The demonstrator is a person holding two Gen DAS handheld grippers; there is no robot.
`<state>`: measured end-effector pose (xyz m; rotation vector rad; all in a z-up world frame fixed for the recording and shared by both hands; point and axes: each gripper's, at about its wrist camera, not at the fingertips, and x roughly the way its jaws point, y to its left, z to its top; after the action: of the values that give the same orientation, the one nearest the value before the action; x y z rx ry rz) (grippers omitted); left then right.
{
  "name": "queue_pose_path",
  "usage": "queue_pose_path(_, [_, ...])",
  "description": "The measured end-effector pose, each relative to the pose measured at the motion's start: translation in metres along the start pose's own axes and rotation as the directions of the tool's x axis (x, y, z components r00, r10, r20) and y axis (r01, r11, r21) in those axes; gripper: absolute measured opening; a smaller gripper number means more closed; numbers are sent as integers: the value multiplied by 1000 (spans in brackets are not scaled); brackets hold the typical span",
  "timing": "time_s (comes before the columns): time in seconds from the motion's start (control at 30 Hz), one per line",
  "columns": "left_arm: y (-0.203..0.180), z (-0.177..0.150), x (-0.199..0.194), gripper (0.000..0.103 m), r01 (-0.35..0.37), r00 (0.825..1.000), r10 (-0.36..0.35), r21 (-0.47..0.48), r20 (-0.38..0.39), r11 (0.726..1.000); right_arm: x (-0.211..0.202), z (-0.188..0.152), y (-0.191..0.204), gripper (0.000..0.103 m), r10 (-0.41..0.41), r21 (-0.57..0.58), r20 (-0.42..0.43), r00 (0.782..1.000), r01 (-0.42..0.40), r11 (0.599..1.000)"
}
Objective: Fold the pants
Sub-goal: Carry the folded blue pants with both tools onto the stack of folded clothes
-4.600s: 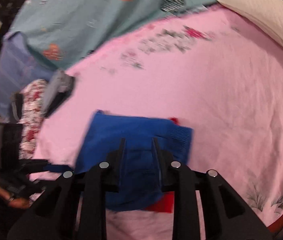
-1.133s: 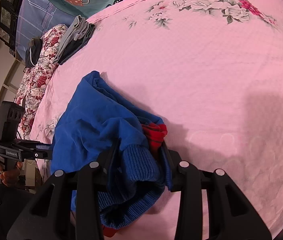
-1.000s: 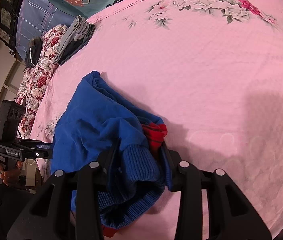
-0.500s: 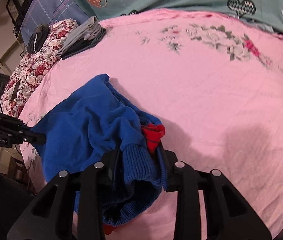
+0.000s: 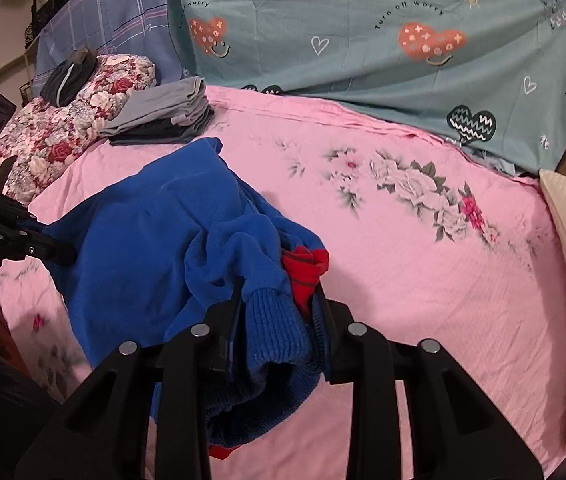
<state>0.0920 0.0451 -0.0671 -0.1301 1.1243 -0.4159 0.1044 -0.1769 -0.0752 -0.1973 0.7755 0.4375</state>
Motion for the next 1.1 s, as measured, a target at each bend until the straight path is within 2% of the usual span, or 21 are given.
queue_pose_path(0.17, [55,-5,-27,19,-20,998,19,8,53,1000,18,33,64,30,-38,-26,2,999,39,999])
queue_pose_path(0.5, [188,-23,-85,19,-40,993,49,-78,111,996,70,101,206,30,-50,-117,-4,999,49,992])
queue_pose_path(0.7, [244,-29,-107,19,-41,990,59,-137,131,990,97,139,260,30,-28,-214,-16,999,24,977])
queue_pose_path(0.87, [278,-6,-126,19,-60,976,94,-174,195,983,119,192,279,30,-6,-319,32,999,16,948])
queue_pose_path(1.1, [315,67,-146,20,-108,932,173,-213,317,971,158,295,285,31,34,-425,147,989,32,905])
